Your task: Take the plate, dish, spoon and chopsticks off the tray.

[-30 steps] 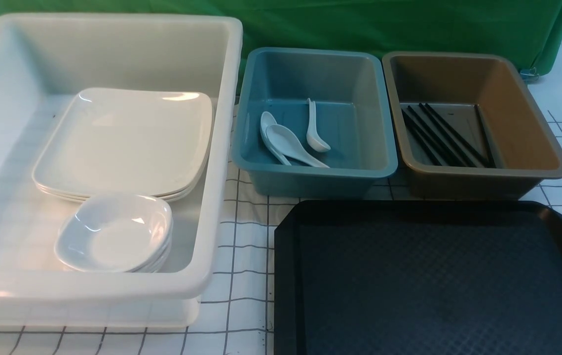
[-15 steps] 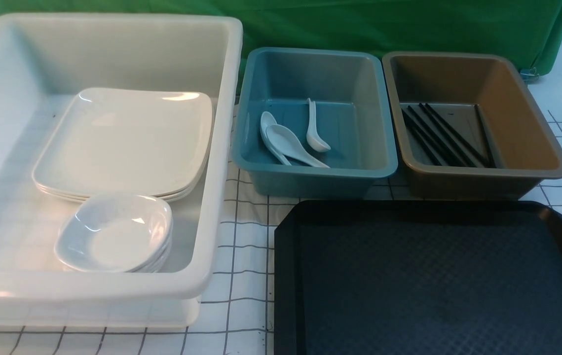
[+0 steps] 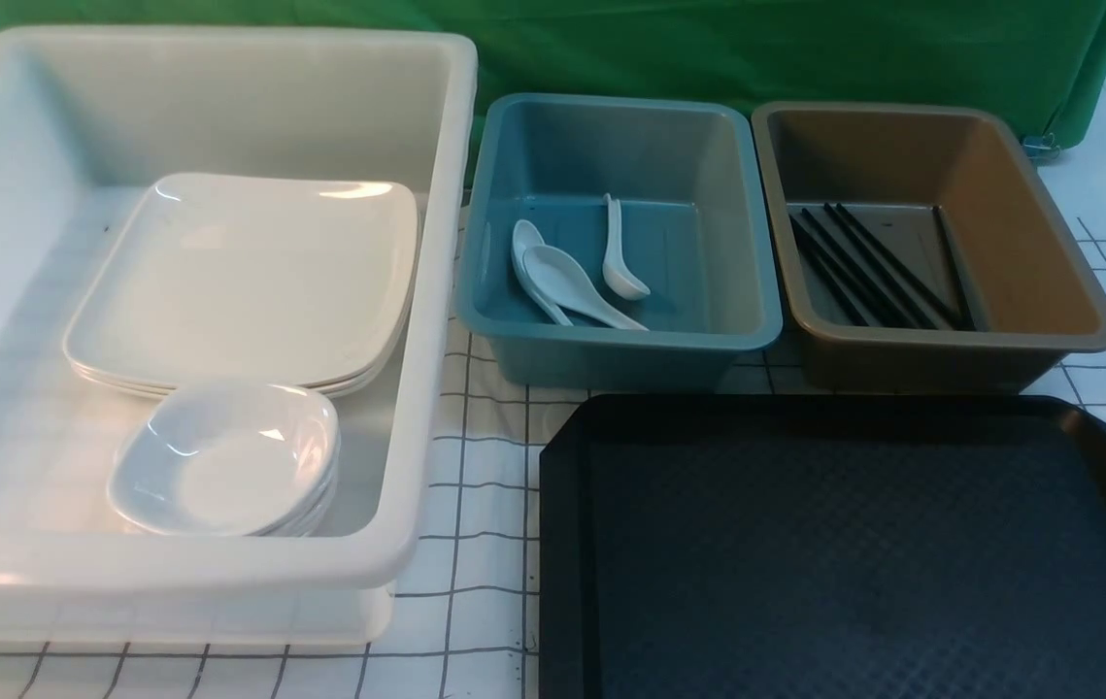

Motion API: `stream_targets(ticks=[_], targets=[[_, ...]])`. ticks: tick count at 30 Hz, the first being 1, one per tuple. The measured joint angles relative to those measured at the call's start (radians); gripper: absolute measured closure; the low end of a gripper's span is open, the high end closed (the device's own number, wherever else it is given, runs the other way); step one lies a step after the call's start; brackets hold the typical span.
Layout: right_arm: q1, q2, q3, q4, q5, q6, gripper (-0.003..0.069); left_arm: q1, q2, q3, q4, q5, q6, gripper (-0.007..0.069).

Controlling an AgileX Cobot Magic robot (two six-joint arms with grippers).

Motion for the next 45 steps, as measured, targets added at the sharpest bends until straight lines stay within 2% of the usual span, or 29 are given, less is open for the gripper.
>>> stream_targets(ticks=[3, 4, 7, 22, 45], targets=[[-0.054, -0.016, 0.073, 0.001, 0.022, 0.002, 0.0419, 0.0, 0.0, 0.0, 0.0, 0.0, 0.0, 0.0624], [-0.08, -0.04, 0.091, 0.004, 0.093, 0.007, 0.0419, 0.0, 0.0, 0.0, 0.0, 0.0, 0.0, 0.0624], [-0.096, -0.098, 0.101, 0.01, 0.156, 0.008, 0.0419, 0.0, 0.0, 0.0, 0.0, 0.0, 0.0, 0.0624], [-0.098, -0.113, 0.101, 0.01, 0.172, 0.05, 0.0419, 0.0, 0.0, 0.0, 0.0, 0.002, 0.0, 0.0624], [-0.098, -0.113, 0.101, 0.01, 0.172, 0.053, 0.0419, 0.0, 0.0, 0.0, 0.0, 0.002, 0.0, 0.0623]])
